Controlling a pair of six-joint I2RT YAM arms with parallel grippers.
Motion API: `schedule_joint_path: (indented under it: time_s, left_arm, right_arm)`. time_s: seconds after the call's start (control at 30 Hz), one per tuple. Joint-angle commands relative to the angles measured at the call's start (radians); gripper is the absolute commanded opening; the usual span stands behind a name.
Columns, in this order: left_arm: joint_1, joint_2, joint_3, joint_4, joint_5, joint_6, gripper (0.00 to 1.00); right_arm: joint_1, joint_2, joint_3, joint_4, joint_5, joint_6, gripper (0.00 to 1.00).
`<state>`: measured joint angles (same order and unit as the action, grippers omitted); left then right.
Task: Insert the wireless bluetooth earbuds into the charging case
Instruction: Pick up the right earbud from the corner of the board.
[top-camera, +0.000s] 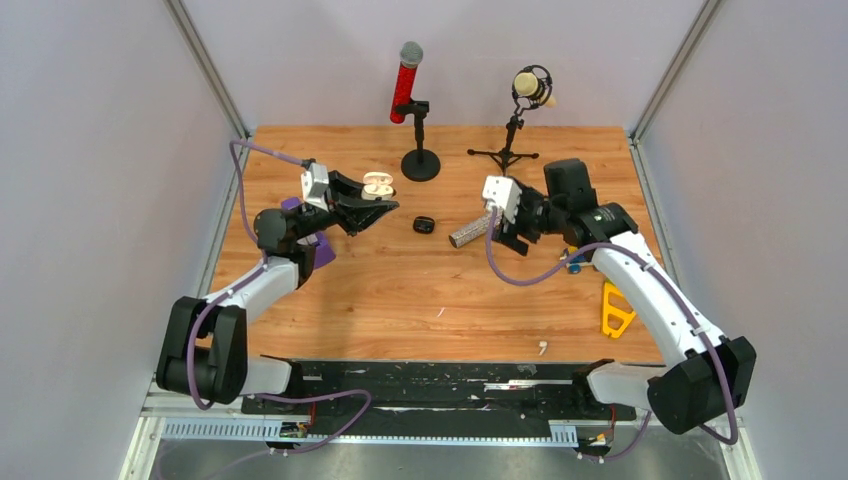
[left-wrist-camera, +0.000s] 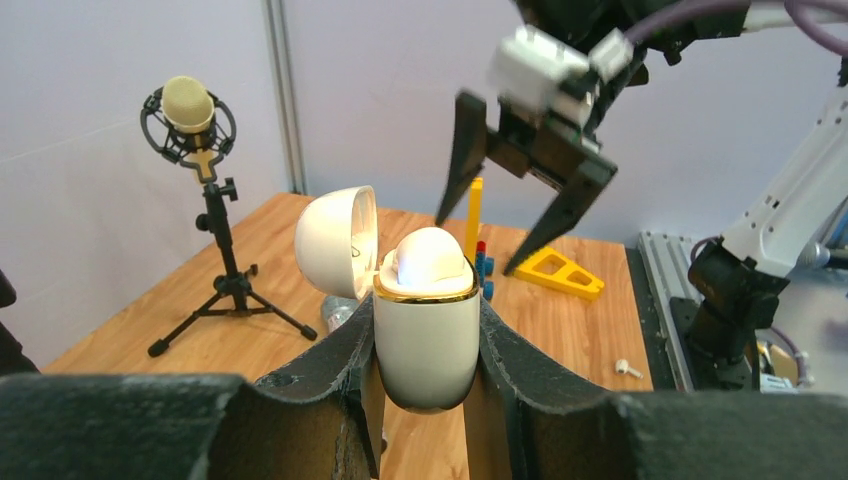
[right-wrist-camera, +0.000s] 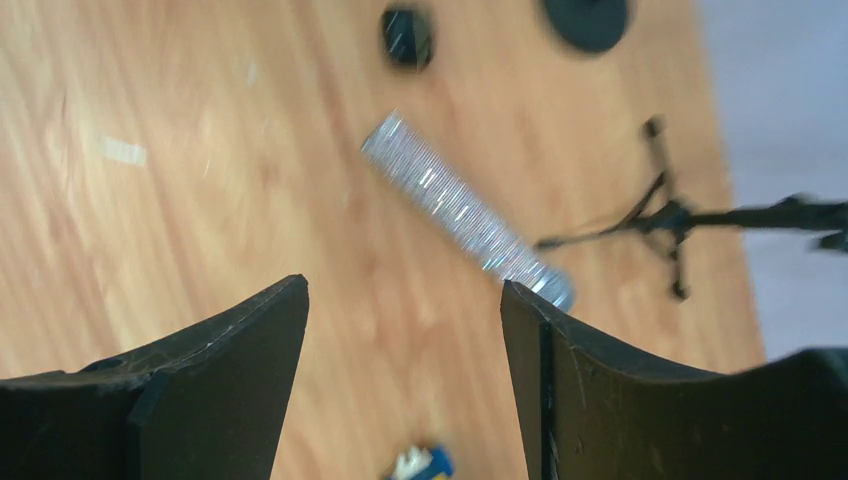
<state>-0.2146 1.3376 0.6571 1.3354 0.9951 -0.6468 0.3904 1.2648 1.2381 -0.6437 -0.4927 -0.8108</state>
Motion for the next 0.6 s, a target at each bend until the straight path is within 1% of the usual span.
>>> schedule_joint_path:
  time_s: [0.0, 0.1, 0.23, 0.33, 0.43, 0.5, 0.57]
  left_arm:
    - [0.000, -0.041, -0.012, 0.028, 0.073, 0.084, 0.01]
    - [0.000, -0.049, -0.027, 0.038, 0.076, 0.097, 0.01]
    - [-0.002, -0.060, -0.037, 0.040, 0.080, 0.102, 0.01]
    - [-0.006, -0.064, -0.041, 0.041, 0.082, 0.101, 0.01]
    - [-0.017, -0.071, -0.050, 0.038, 0.086, 0.114, 0.01]
    - [-0.026, -0.073, -0.052, 0.028, 0.085, 0.126, 0.01]
    - [-0.031, -0.077, -0.052, 0.017, 0.087, 0.136, 0.01]
  right_arm:
    - [-0.043, -0.034, -0.138, -0.322, 0.085, -0.349, 0.71]
    - [-0.102, -0.042, -0.172, -0.505, 0.079, -0.466, 0.70]
    - [-0.154, -0.053, -0.233, -0.631, 0.140, -0.582, 0.69]
    - [-0.159, -0.079, -0.320, -0.648, 0.163, -0.642, 0.68]
    - [-0.159, -0.106, -0.414, -0.609, 0.141, -0.701, 0.67]
    - [-0.159, -0.097, -0.450, -0.580, 0.119, -0.700, 0.67]
    - [-0.158, -0.064, -0.456, -0.579, 0.098, -0.664, 0.66]
